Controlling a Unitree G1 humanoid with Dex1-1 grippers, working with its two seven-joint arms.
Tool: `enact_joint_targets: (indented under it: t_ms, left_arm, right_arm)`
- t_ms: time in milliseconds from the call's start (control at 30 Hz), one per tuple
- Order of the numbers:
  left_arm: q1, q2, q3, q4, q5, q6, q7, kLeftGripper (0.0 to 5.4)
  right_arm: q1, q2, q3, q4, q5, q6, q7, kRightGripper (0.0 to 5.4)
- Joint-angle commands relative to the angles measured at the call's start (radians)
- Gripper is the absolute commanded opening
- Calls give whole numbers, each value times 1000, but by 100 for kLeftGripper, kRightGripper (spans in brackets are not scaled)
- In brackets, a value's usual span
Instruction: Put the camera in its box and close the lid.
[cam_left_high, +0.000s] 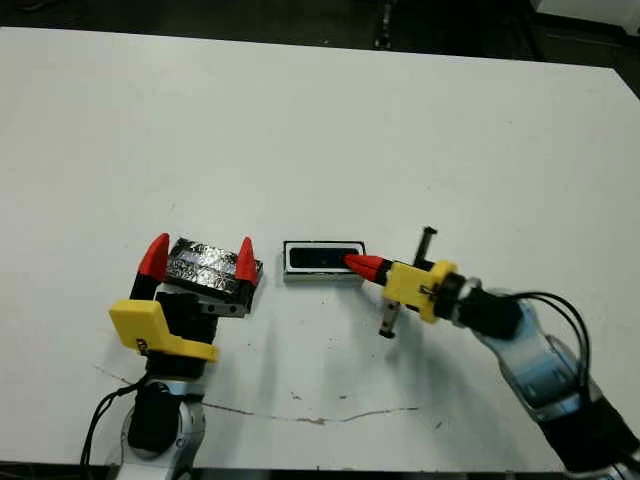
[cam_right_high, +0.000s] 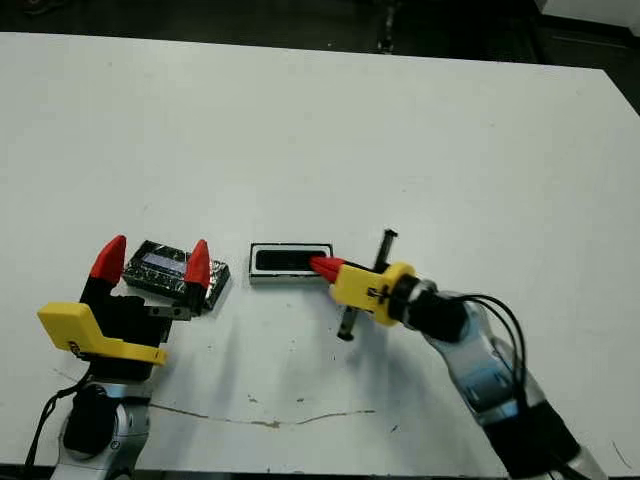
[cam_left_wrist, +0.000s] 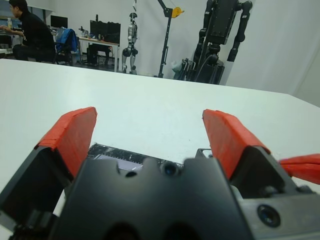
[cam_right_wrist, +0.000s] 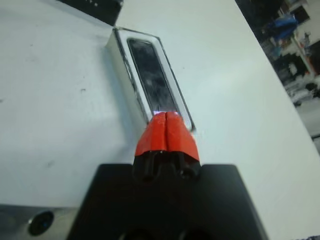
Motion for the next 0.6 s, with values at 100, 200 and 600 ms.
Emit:
enact_joint_targets:
  t_ms: [100, 200, 600]
  left_arm:
    - [9, 3, 7, 1, -1, 5, -2, 540]
    - [8, 7, 9, 2, -1, 1, -5, 540]
    - [-79, 123, 112, -3, -32, -18, -97, 540]
  right_arm:
    - [101, 10, -178, -184, 174, 37, -36, 1]
    - [157, 47, -279, -287, 323, 86, -77, 1]
    - [432, 173, -436, -436, 653, 231, -246, 1]
